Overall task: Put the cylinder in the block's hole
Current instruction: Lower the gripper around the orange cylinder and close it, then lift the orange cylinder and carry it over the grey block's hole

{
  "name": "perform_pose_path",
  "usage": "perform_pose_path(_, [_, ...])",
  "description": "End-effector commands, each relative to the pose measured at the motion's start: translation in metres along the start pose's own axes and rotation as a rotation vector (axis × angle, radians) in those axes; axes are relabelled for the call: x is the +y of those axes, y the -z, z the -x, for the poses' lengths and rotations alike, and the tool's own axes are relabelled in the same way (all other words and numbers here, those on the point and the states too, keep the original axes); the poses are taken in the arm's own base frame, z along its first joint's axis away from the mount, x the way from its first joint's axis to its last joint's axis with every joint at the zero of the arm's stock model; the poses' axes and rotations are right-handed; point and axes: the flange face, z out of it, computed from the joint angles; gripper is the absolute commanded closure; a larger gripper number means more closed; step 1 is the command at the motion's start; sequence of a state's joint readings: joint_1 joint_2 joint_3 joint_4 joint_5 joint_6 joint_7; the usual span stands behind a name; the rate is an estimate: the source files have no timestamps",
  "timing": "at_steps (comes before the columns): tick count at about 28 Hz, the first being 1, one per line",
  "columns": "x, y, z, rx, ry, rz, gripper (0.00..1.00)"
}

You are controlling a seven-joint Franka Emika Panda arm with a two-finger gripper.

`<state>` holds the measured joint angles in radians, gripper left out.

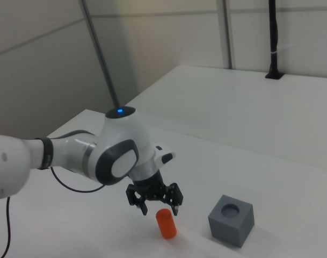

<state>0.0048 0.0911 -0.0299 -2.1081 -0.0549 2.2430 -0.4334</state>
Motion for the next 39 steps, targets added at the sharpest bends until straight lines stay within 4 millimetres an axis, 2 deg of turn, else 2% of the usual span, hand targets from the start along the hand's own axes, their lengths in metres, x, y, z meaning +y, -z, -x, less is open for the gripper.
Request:
perform_pose_path(1, [-0.002,-0.014,-0.011,0.011,0.021,0.008,0.01])
perform_pose_path(4, [-0.002,-0.014,-0.011,0.005,0.031,0.017,0.16])
perform_pose_path(5, [-0.002,-0.014,-0.011,0.004,0.034,0.020,0.31])
perform_pose_path(8, [-0.003,-0.015,-0.011,0.001,0.034,0.019,0.60])
perform_pose_path(9, [-0.003,-0.015,-0.011,0.001,0.034,0.019,0.66])
perform_pose_path(10, [-0.004,-0.015,-0.011,-0.003,0.036,0.017,0.67])
perform_pose_path(14, [-0.005,-0.014,-0.012,-0.002,0.037,0.016,0.85])
perform_pose_path(15, [-0.005,-0.013,-0.013,-0.001,0.036,0.017,0.96])
perform_pose_path(16, [-0.003,-0.009,-0.015,0.008,0.022,0.020,1.00])
perform_pose_path(20, [0.009,0.007,-0.020,0.043,-0.035,0.030,1.00])
perform_pose_path(21, [0.022,0.020,-0.022,0.070,-0.072,0.041,1.00])
perform_pose_path(25, [0.051,0.045,-0.022,0.120,-0.156,0.058,1.00])
perform_pose_path(26, [0.065,0.059,-0.022,0.152,-0.199,0.063,1.00])
perform_pose_path(30, [0.100,0.078,-0.015,0.201,-0.287,0.069,1.00])
perform_pose_path(31, [0.116,0.085,-0.014,0.224,-0.319,0.071,1.00])
perform_pose_path(33, [0.130,0.086,-0.011,0.233,-0.343,0.072,1.00])
perform_pose_path(39, [0.162,0.062,-0.019,0.235,-0.380,0.082,1.00])
